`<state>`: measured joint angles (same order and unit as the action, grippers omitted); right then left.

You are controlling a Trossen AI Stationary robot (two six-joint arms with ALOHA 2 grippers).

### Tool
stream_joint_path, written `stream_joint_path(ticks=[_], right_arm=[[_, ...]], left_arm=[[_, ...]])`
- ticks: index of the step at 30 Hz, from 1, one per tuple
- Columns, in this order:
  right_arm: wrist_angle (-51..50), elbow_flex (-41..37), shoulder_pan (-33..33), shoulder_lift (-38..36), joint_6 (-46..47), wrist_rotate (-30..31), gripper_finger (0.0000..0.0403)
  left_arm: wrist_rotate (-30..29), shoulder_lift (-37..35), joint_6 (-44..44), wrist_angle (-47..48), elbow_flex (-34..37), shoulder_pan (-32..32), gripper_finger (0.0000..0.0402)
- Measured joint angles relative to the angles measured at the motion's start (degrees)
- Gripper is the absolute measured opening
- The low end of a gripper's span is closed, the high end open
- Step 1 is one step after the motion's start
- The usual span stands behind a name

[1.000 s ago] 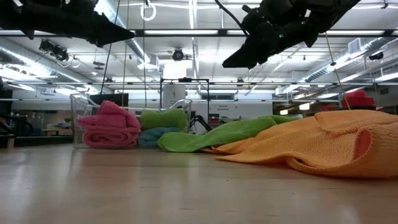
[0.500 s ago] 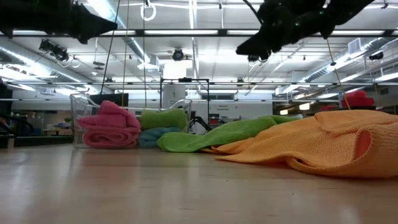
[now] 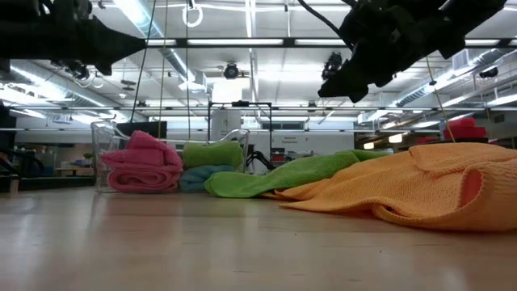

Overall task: Fold microfiber towels
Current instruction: Fold the bottom yellow microfiber towel

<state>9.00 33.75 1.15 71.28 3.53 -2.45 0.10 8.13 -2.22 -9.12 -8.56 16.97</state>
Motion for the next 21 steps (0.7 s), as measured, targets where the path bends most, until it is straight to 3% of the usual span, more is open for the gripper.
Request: stream_joint_path(ticks=[7,12,21], right_arm=[[-1.6,0.1,7.5,4.7,6.1,3.0,0.0096],[-15.7,4.9,9.5,6.8,12.2,4.2,0.0106],[-24.7,9.3,14.5,9.9,19.2,5.1,0.0149]], left_arm=[[-0.1,-3.2,-1.4,1.7,0.1,-2.1,0.0006],[-2.4,-4.2,0.4,2.1,3.2,-2.1,0.0022],[-5.6,-8.1,-0.8,0.5,5.7,-2.1,0.0008]])
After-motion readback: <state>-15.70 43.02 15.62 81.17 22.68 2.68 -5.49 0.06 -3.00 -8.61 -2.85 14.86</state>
